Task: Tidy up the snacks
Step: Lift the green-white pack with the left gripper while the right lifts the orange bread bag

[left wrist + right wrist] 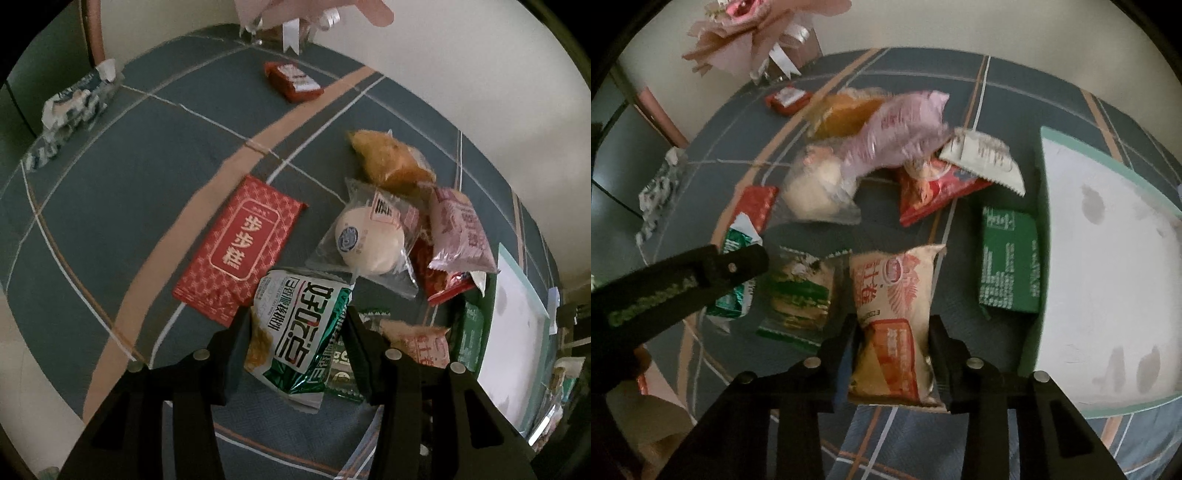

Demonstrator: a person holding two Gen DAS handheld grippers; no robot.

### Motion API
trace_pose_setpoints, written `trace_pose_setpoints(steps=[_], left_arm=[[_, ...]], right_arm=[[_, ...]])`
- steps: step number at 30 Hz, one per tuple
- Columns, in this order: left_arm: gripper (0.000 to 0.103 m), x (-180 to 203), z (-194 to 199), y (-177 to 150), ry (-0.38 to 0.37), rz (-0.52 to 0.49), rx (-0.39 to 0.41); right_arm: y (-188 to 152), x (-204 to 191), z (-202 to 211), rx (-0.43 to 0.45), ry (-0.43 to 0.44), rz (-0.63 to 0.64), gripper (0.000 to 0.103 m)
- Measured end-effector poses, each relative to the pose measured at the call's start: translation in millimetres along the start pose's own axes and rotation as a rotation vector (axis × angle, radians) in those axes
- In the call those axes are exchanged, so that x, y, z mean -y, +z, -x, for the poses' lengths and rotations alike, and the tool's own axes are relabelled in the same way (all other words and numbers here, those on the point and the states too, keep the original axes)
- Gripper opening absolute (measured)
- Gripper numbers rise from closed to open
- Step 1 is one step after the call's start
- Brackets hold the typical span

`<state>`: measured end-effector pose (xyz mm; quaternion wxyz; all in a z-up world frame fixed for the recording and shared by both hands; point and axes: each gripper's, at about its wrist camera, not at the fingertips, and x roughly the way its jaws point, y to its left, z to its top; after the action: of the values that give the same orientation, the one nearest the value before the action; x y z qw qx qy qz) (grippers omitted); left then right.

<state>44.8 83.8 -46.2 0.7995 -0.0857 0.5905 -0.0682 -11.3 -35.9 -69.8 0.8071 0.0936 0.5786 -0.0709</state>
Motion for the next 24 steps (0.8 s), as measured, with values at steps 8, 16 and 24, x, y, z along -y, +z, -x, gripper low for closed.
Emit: trace_pose_setpoints(steps=[8,16,24], left_arm=[[0.051,3.6,22.1,-0.5,0.003,-0.007,0.060],[0.051,-3.9,18.1,-3.5,0.020,-0.005,0.039],[0.051,-6.8,11.2,-2.9,0.014,0.010,0.019]], right_arm=[[3.8,4.0,29.2,0.020,0.051,-0.011,0.029],[-2.2,24.7,21.6,-0.015,0.075,-0.011,0.030],[-12.3,29.4,-2.3,-0.078,0.057,-0.012,0.058]])
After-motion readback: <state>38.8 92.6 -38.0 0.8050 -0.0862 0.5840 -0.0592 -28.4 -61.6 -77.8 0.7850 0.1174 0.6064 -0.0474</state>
